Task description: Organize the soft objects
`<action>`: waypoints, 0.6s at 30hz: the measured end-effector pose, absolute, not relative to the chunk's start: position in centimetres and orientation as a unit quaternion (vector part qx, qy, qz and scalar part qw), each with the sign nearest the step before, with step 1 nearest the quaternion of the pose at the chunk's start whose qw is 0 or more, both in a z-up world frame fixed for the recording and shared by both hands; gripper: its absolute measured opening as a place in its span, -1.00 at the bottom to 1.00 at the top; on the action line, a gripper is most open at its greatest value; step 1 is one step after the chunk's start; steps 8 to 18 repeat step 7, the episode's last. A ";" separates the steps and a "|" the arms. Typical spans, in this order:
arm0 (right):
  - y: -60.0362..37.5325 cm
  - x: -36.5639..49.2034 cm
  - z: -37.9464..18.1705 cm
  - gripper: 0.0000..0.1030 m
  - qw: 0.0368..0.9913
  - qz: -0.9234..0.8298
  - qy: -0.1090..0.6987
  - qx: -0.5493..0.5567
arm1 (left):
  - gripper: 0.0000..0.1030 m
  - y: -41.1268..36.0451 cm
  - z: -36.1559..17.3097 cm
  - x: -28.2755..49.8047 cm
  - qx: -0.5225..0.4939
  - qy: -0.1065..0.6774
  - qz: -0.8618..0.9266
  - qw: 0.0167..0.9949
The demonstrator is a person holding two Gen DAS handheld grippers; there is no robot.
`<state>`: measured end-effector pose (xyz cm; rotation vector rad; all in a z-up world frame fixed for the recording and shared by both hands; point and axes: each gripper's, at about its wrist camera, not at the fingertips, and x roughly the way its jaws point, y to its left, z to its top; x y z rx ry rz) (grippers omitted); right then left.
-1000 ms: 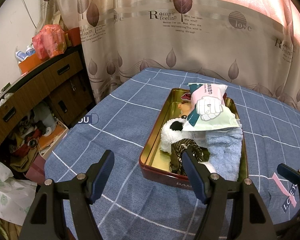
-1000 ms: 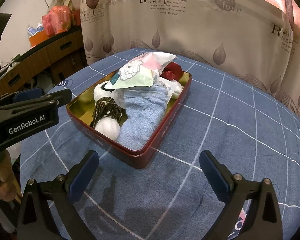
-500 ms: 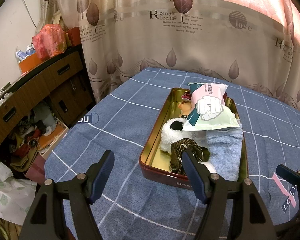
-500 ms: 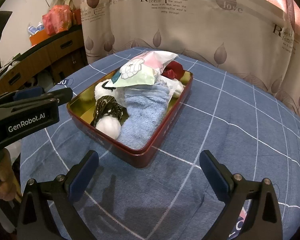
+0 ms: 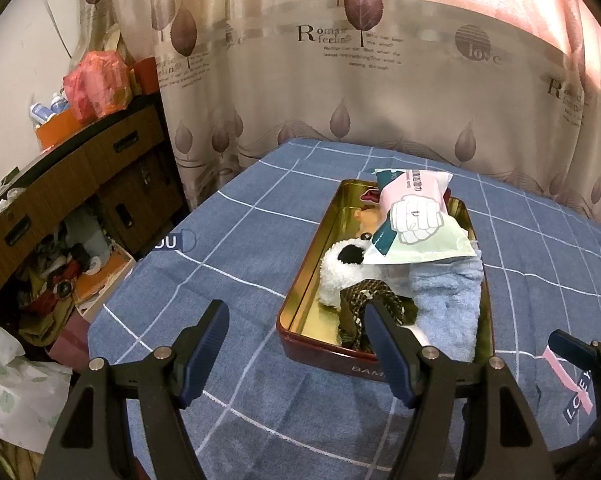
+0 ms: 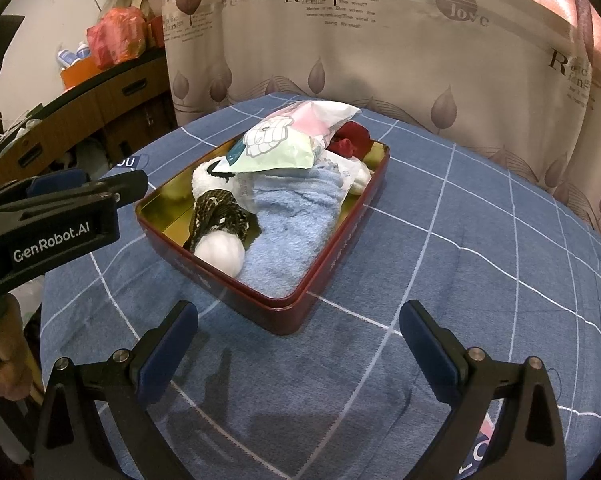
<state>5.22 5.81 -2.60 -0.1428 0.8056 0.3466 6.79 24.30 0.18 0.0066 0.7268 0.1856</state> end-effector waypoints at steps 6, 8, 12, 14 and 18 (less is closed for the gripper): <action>5.9 5.2 -2.6 0.94 0.902 0.169 0.392 -0.070 | 0.41 24.2 0.3 6.8 0.007 0.353 0.090 0.931; 5.9 5.3 -2.6 0.94 0.902 0.169 0.392 -0.071 | 0.41 24.3 0.3 6.8 0.005 0.354 0.089 0.931; 5.9 5.3 -2.6 0.94 0.902 0.169 0.392 -0.071 | 0.41 24.3 0.3 6.8 0.005 0.354 0.089 0.931; 5.9 5.3 -2.6 0.94 0.902 0.169 0.392 -0.071 | 0.41 24.3 0.3 6.8 0.005 0.354 0.089 0.931; 5.9 5.3 -2.6 0.94 0.902 0.169 0.392 -0.071 | 0.41 24.3 0.3 6.8 0.005 0.354 0.089 0.931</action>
